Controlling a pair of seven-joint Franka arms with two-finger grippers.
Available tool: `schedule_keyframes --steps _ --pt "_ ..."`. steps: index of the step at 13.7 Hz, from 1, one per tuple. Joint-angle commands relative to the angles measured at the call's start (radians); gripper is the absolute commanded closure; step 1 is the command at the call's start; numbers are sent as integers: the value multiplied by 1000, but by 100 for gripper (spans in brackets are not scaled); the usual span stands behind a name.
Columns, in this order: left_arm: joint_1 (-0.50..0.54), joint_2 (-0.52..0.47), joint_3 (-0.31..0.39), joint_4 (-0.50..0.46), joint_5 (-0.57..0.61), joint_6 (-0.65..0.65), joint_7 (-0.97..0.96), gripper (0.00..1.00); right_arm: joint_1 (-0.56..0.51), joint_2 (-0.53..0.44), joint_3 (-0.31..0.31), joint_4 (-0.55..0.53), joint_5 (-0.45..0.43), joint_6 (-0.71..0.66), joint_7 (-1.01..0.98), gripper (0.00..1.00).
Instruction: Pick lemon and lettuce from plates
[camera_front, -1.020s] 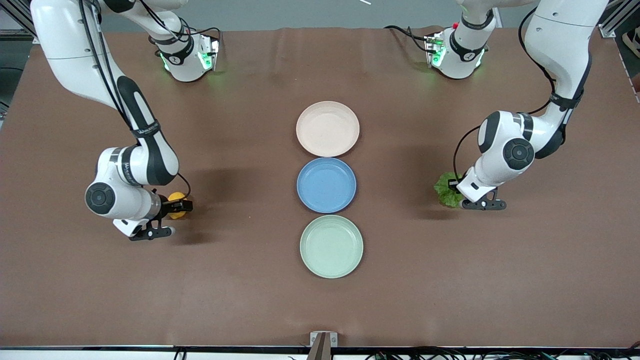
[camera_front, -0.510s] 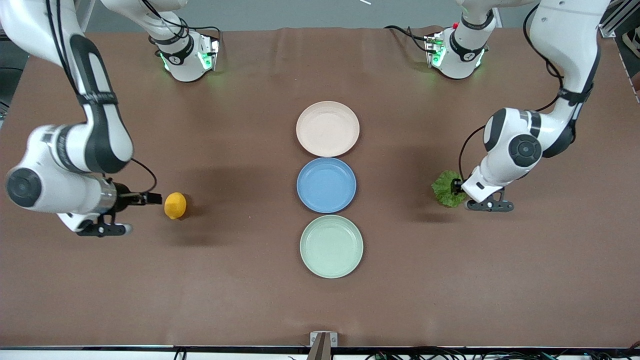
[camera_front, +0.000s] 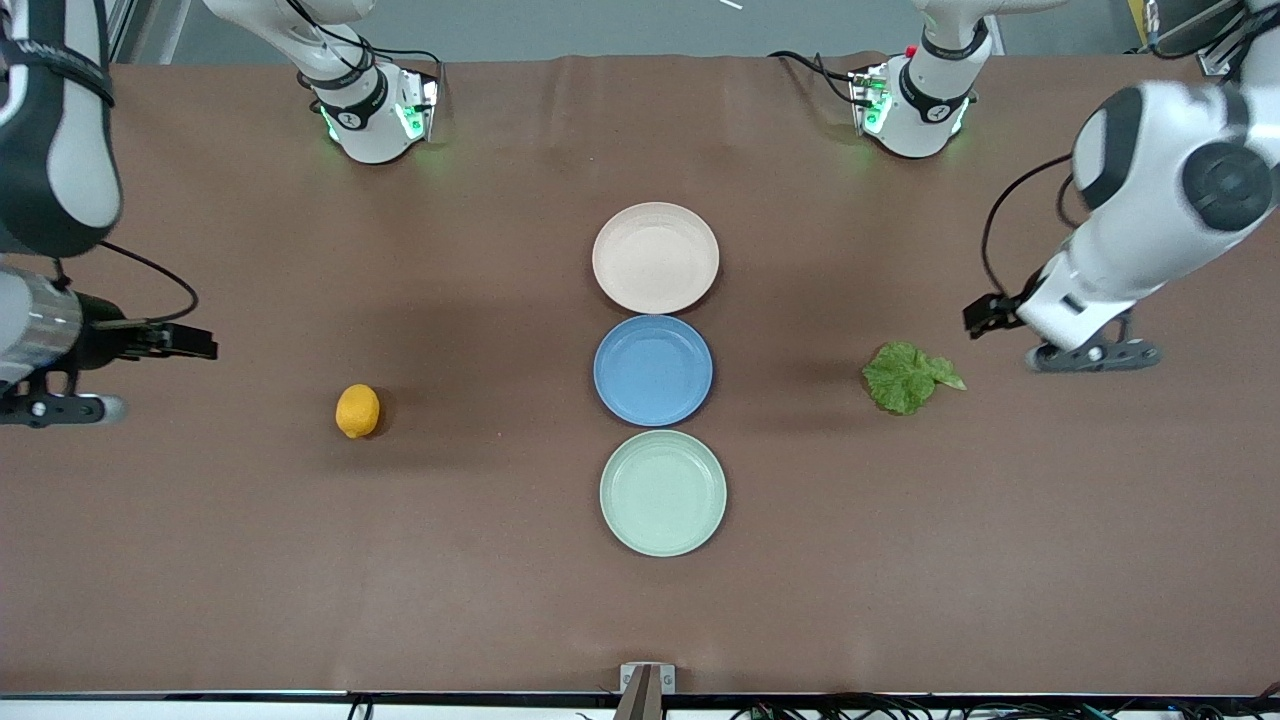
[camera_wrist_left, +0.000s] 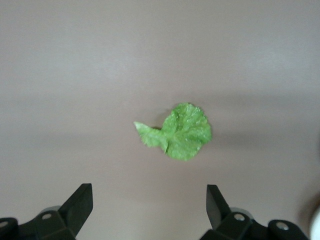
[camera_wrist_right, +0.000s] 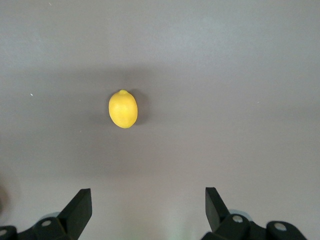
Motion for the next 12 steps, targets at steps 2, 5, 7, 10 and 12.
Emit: schedule_keyframes --steps 2,5,7,10,12 --pt "108 -58 -1 140 -61 -183 159 0 -17 17 13 105 -16 -78 -8 0" --pt "125 -37 1 305 -60 -257 181 0 -7 17 13 115 -16 -75 -3 0" --pt "125 6 1 393 -49 -266 176 0 -10 17 15 112 -14 -80 -1 0" --pt "119 50 1 447 -48 -272 175 0 -33 -14 13 100 16 -118 -4 0" --pt "124 52 -1 439 -51 -272 175 0 -33 -93 12 10 22 -88 -4 0"
